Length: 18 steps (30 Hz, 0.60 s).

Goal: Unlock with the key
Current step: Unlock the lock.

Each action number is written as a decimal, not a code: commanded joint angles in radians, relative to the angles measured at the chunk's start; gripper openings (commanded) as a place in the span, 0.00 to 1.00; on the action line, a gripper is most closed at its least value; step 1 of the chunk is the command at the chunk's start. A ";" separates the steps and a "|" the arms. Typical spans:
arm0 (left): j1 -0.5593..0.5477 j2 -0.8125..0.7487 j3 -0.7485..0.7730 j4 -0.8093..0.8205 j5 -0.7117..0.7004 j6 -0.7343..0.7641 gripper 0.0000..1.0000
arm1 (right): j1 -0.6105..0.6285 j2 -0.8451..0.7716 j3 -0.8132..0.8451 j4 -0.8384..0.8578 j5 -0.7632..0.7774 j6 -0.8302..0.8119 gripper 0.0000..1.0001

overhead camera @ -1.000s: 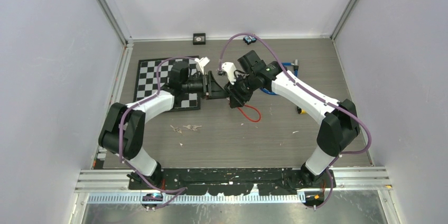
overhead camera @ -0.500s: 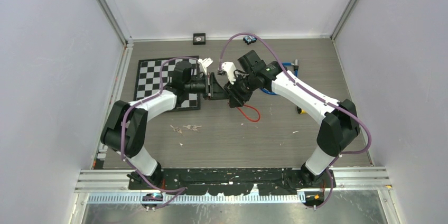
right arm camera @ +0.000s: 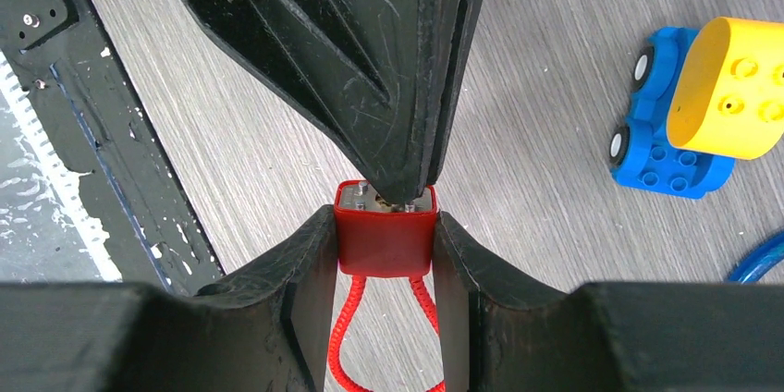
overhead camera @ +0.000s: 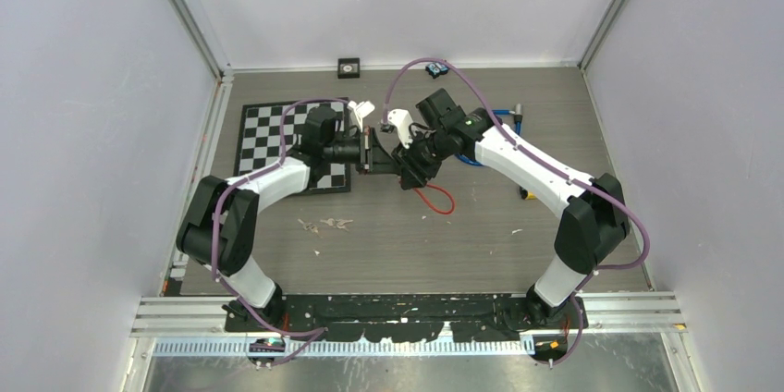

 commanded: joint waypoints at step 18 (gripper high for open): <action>-0.036 -0.094 -0.191 0.586 0.265 0.101 0.00 | -0.074 -0.052 -0.075 0.037 -0.387 0.001 0.00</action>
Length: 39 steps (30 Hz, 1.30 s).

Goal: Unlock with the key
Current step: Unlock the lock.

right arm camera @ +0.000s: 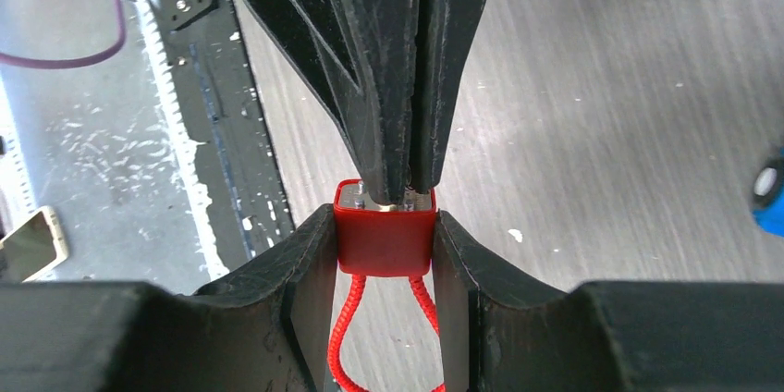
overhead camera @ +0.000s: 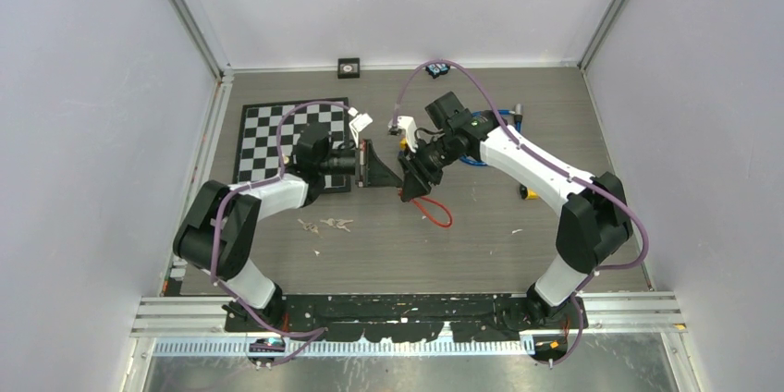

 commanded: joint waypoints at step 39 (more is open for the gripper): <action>-0.029 -0.176 -0.047 0.003 0.075 0.455 0.39 | -0.013 -0.092 -0.086 0.006 -0.138 -0.090 0.00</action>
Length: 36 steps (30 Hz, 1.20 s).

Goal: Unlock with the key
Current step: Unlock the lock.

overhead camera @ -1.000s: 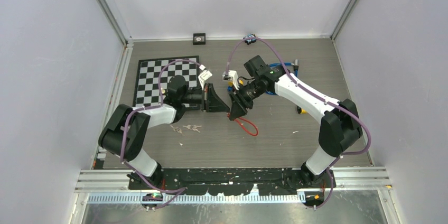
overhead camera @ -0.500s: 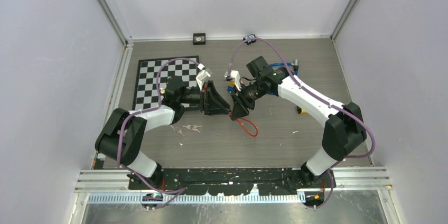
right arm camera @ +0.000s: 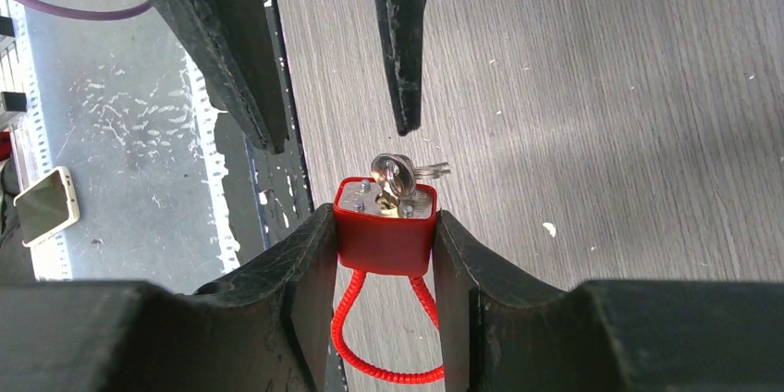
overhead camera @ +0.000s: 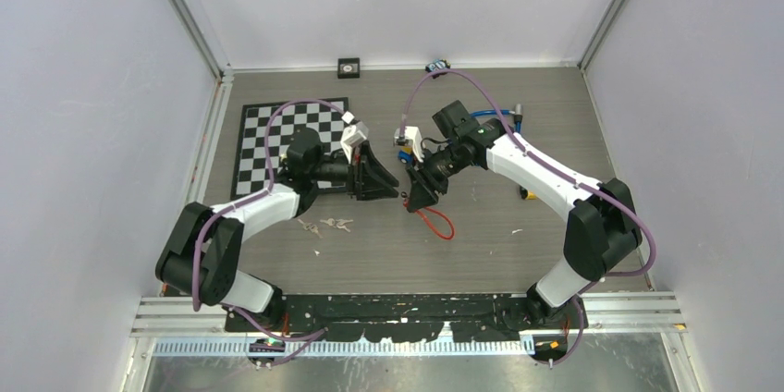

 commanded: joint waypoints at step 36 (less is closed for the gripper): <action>-0.087 0.055 0.304 -0.968 0.069 1.221 0.25 | 0.021 -0.037 0.007 -0.006 -0.029 -0.033 0.00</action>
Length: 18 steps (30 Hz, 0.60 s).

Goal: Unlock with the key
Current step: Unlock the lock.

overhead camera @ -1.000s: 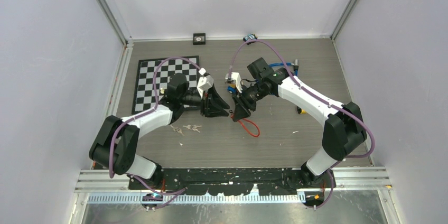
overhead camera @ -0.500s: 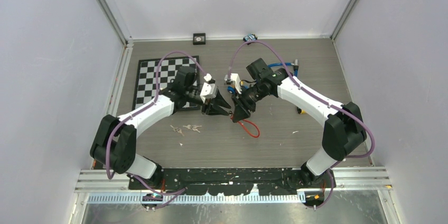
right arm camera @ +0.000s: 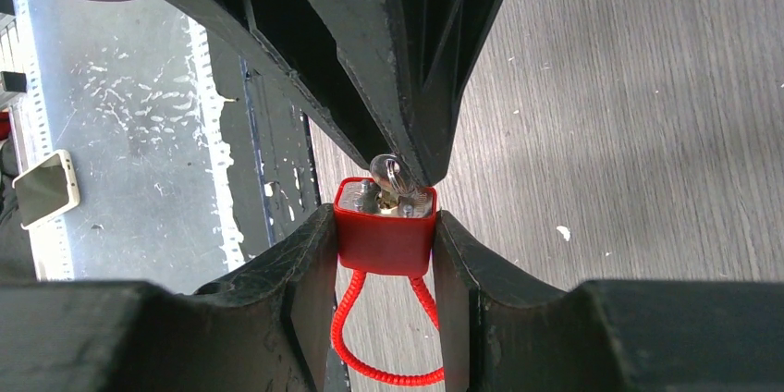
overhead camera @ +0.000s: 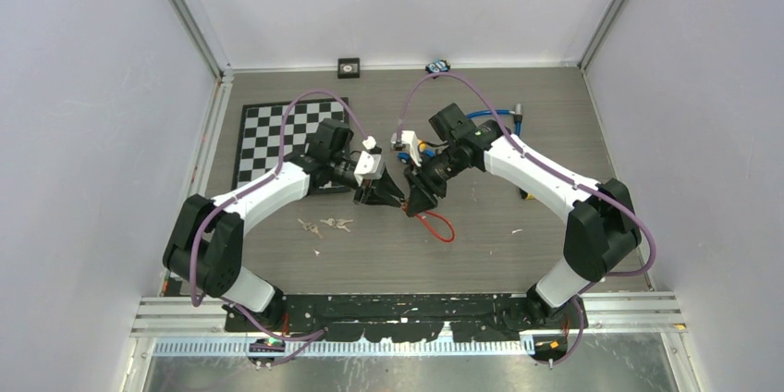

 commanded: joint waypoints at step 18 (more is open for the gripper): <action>-0.065 -0.021 0.034 -0.078 -0.074 0.011 0.11 | 0.016 -0.024 0.017 0.038 0.042 0.023 0.00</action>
